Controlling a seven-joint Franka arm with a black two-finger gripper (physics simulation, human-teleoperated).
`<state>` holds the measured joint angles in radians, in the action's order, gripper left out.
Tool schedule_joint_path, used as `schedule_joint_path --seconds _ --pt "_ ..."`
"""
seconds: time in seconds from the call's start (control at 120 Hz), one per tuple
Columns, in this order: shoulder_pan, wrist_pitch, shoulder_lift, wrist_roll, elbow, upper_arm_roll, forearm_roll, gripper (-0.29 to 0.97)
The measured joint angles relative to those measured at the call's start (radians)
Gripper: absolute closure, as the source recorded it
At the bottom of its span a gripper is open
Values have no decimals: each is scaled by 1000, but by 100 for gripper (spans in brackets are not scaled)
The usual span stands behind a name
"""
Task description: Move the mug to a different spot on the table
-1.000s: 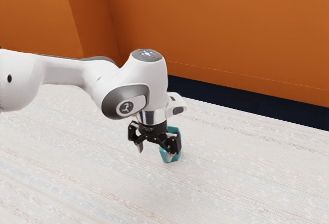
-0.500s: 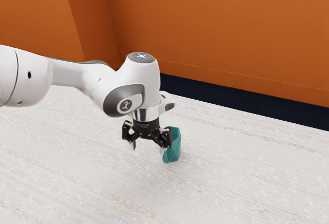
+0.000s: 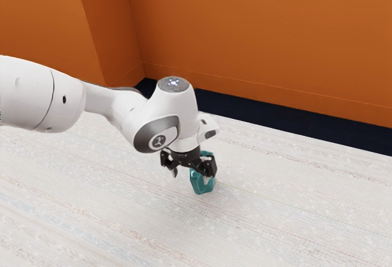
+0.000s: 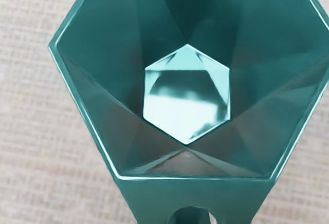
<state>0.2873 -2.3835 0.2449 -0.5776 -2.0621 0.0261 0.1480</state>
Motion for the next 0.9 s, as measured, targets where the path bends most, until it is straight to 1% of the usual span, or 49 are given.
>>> schedule_joint_path --seconds 0.183,0.758,0.858,0.9 --pt "-13 -70 16 18 -32 -1 -4 0" --pt "-37 -168 67 55 -36 -3 -13 0" --pt "-37 -174 67 59 -37 -3 -15 2" --pt "-37 -176 67 60 -37 -3 -15 5"
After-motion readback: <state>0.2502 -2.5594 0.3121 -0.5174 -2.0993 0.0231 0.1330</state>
